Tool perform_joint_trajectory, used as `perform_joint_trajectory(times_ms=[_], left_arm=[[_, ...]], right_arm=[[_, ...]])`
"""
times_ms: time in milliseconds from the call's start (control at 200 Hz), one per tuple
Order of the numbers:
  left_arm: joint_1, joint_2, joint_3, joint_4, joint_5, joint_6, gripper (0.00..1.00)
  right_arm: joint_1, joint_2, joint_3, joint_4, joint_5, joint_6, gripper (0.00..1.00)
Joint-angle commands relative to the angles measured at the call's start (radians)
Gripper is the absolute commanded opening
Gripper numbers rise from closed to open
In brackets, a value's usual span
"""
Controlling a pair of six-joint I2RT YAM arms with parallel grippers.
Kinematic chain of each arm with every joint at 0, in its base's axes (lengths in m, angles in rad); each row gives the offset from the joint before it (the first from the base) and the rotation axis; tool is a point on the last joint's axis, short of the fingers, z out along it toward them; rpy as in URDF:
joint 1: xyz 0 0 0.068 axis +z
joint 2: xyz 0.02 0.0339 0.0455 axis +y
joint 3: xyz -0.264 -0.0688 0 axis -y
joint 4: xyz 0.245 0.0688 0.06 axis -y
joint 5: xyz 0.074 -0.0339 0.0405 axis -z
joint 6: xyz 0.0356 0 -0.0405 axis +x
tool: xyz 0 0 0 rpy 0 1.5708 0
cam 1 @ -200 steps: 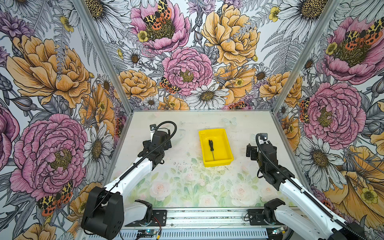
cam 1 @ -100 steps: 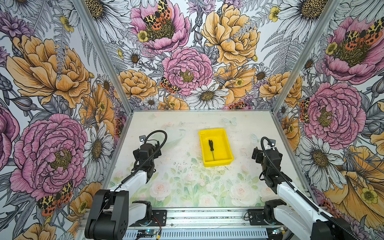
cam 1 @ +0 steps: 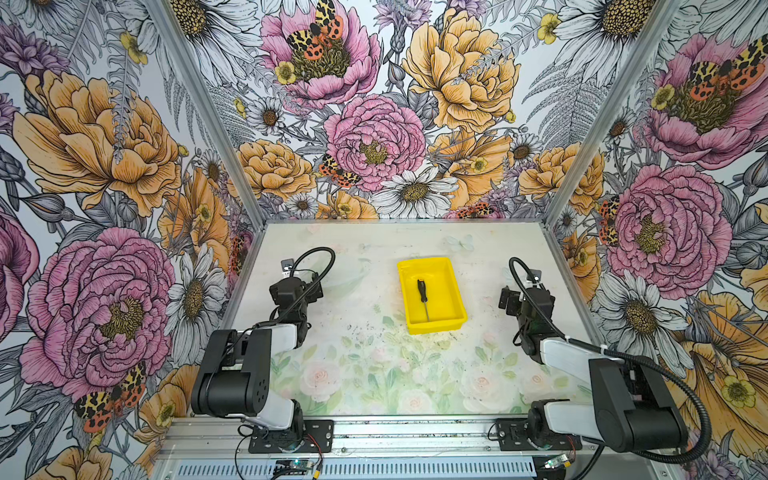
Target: Put the screwdriver in the bin
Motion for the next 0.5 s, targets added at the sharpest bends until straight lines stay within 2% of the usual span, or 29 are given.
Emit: perform_joint_trajectory(times_ms=[0, 85, 140, 270, 495], left_arm=[[0.011, 0.005, -0.050, 0.181, 0.084, 0.024, 0.99], [0.019, 0.055, -0.114, 0.359, 0.126, 0.033, 0.99], [0.018, 0.035, -0.104, 0.299, 0.120, 0.031, 0.99], [0.009, 0.047, -0.097, 0.310, 0.103, 0.035, 0.99], [-0.016, 0.047, -0.103, 0.320, 0.050, 0.050, 0.99]], right_arm=[[-0.014, 0.057, 0.058, 0.118, -0.044, -0.011, 1.00], [-0.022, 0.133, 0.038, 0.238, -0.064, -0.014, 0.99], [-0.028, 0.166, 0.029, 0.281, -0.094, -0.020, 0.99], [-0.033, 0.191, 0.002, 0.355, -0.123, -0.027, 0.99], [-0.036, 0.189, 0.005, 0.339, -0.126, -0.024, 1.00]])
